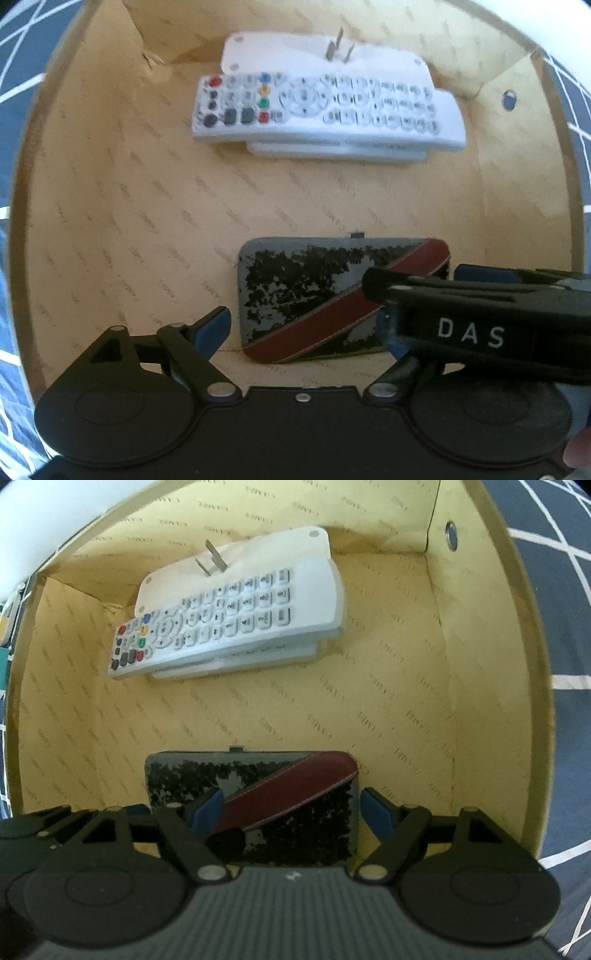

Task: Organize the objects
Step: 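Lower the black-and-red case into the box and open the right gripper, then move the right gripper out of the box toward the white screen remote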

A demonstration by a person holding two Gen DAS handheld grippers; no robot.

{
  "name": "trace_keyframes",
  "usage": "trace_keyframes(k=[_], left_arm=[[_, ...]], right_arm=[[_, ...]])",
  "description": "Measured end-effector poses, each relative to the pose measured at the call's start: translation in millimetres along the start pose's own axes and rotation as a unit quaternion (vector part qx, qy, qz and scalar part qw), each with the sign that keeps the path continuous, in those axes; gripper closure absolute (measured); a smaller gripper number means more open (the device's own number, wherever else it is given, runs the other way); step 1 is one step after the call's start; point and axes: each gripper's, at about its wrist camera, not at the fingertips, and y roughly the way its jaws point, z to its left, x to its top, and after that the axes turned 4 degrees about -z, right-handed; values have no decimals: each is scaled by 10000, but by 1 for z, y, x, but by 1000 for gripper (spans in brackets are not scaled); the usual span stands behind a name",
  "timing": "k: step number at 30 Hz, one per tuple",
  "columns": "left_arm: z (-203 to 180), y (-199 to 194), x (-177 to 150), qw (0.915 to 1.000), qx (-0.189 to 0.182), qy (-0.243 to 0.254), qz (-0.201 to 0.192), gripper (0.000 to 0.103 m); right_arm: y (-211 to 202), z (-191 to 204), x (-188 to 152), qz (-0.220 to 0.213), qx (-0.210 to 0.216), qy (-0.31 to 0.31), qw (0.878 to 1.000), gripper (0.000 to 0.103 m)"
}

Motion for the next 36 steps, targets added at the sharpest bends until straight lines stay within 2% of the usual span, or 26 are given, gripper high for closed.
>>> trace_keyframes(k=[8, 14, 21, 24, 31, 36], left_arm=[[2, -42, -11, 9989, 66, -94, -465, 12], [-14, -71, -23, 9961, 118, -131, -859, 8], [-32, -102, -45, 9927, 142, -75, -1199, 5], [-41, -111, -55, 9914, 160, -15, -1299, 0], [-66, -121, -77, 9908, 239, 60, -1331, 0], [-94, -122, -97, 9906, 254, 186, -1334, 0]], right_arm=[[-33, 7, -4, -413, 128, -74, 9990, 22], [-69, 10, -12, -826, 224, -190, 9961, 20], [-115, 0, -30, -1280, 271, -230, 9911, 9], [-129, -8, -40, -1432, 257, -256, 9890, 7], [-156, -36, -66, -1642, 205, -176, 9860, 0], [-170, -62, -86, -1721, 171, -121, 9849, 0]])
